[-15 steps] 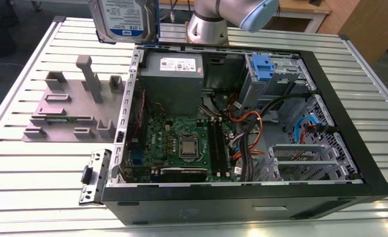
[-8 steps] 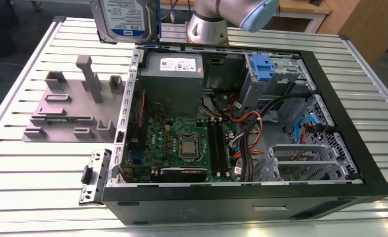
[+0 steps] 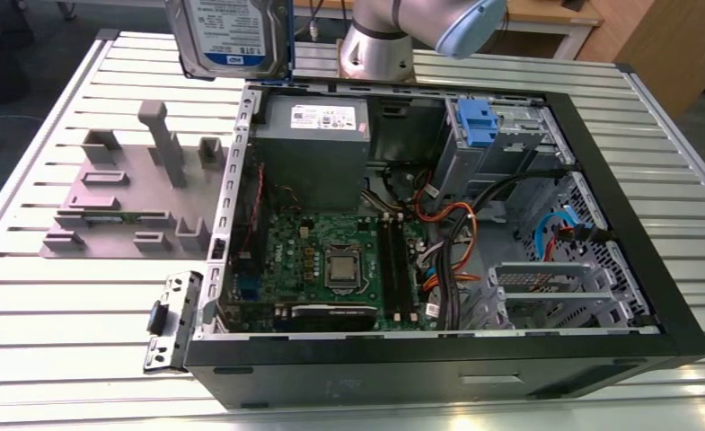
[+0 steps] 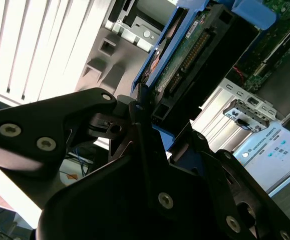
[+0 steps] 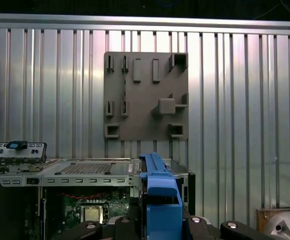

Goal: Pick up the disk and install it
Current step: 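Pick up the disk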

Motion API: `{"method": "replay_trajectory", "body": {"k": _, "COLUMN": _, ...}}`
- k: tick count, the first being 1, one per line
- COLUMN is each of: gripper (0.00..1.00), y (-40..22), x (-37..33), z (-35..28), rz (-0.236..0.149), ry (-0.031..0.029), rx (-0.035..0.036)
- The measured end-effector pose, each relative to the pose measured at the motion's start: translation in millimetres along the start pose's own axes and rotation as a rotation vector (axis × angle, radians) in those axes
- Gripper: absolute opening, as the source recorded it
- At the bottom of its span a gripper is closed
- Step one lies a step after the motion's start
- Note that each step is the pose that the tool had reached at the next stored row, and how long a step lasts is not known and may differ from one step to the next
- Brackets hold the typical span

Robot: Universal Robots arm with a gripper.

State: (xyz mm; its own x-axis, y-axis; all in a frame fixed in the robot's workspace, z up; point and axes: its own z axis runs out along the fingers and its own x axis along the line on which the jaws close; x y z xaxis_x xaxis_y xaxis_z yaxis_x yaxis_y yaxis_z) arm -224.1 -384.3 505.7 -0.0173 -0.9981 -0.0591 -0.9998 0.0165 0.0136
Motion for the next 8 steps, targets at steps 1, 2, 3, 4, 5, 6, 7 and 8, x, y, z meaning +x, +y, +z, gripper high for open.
{"method": "replay_trajectory", "body": {"k": 1, "gripper": 0.36, "y": -0.2, "x": 0.0, "z": 0.0, "rz": 0.000, "ry": 0.0000, "rx": 0.0000}}
{"method": "replay_trajectory", "body": {"k": 2, "gripper": 0.36, "y": -0.4, "x": 0.0, "z": 0.0, "rz": 0.000, "ry": 0.0000, "rx": -0.0001}}
{"method": "replay_trajectory", "body": {"k": 3, "gripper": 0.36, "y": -0.7, "x": 0.0, "z": 0.0, "rz": 0.000, "ry": 0.0000, "rx": -0.0001}}
{"method": "replay_trajectory", "body": {"k": 4, "gripper": 0.36, "y": -1.0, "x": 0.0, "z": 0.0, "rz": 0.000, "ry": 0.0001, "rx": -0.0001}}
{"method": "replay_trajectory", "body": {"k": 5, "gripper": 0.36, "y": -1.3, "x": 0.0, "z": 0.0, "rz": 0.000, "ry": 0.0000, "rx": 0.0000}}
{"method": "replay_trajectory", "body": {"k": 6, "gripper": 0.36, "y": -1.5, "x": 0.0, "z": 0.0, "rz": 0.000, "ry": 0.0000, "rx": 0.0000}}
{"method": "replay_trajectory", "body": {"k": 7, "gripper": 0.36, "y": -1.7, "x": 0.0, "z": 0.0, "rz": 0.000, "ry": 0.0000, "rx": 0.0000}}
{"method": "replay_trajectory", "body": {"k": 8, "gripper": 0.36, "y": -2.0, "x": 0.0, "z": 0.0, "rz": 0.000, "ry": 0.0000, "rx": 0.0000}}
